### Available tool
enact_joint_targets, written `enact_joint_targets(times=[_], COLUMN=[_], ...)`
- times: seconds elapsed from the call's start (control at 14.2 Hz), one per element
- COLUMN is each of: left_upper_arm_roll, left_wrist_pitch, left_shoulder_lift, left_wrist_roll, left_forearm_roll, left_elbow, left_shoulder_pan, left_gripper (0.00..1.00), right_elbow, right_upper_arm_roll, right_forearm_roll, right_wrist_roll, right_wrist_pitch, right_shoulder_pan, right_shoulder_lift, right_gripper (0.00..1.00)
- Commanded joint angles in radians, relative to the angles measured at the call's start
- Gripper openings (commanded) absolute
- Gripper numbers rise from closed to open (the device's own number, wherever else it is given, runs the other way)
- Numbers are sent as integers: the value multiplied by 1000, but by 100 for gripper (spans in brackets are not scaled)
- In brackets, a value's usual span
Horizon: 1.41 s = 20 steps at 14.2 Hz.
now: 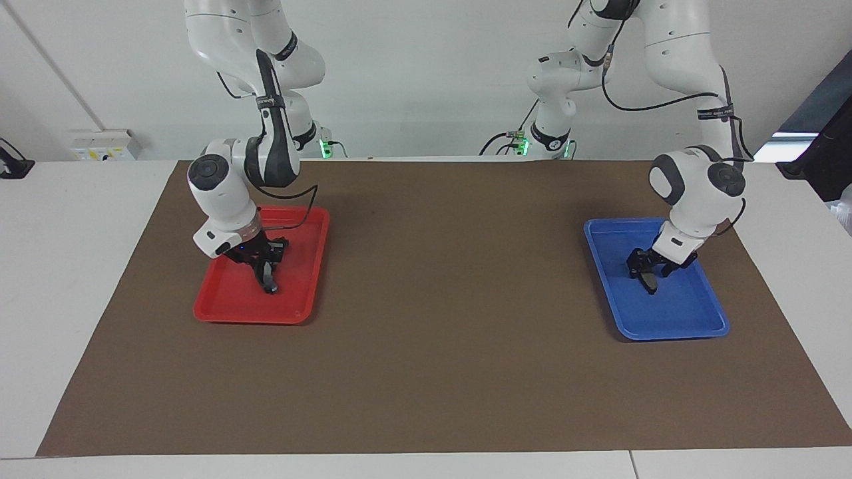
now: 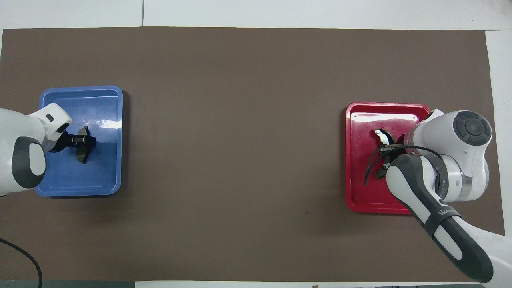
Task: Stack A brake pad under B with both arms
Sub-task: 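Carry the brake pad with the left gripper to the table center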
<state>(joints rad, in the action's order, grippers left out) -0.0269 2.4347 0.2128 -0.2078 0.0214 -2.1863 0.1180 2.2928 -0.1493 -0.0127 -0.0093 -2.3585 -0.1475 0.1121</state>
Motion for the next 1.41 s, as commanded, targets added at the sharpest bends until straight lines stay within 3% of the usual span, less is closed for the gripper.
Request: enact_joint_targets(times=[0.0,0.14,0.21,0.28,0.42,0.63,0.85,1.2,1.34], left_upper_arm_roll=[5,5,5,5,5,7,5,7,8], left_wrist_pitch=[-5,-14,-14,-16,-19,-35,-182,-187,-177], left_shoulder_lift=[-16,-27,-35,-36,-41,-85,-101,-82,-34], left_wrist_roll=[-13,-13,-15,-13,-15,-13,91,454,611], left_forearm_roll=[-9,-9,-9,-9,-9,-9,-9,-9,-9], left_elbow=[-24,-36,-50,-53,-52,-29,69,123,175], left_shoulder_pan=[-7,-9,-9,-9,-9,-23,-124,-427,-545], left_gripper=[83,70,52,28,10,3,2,1,2], right_elbow=[-77,-171,-205,-219,-223,-222,-223,-234,-252], right_upper_arm_roll=[7,7,7,7,8,10,10,11,10], right_forearm_roll=[4,5,5,5,5,7,16,34,34], right_wrist_roll=[-20,-20,-20,-20,-15,-15,-15,-12,-14], right_wrist_pitch=[106,223,255,263,265,271,282,288,301], right_shoulder_pan=[10,9,9,2,-3,-4,-4,-20,-18], right_shoulder_lift=[-17,-18,-15,-17,-18,-20,-20,-20,-22], right_gripper=[0,0,0,0,0,0,0,0,0])
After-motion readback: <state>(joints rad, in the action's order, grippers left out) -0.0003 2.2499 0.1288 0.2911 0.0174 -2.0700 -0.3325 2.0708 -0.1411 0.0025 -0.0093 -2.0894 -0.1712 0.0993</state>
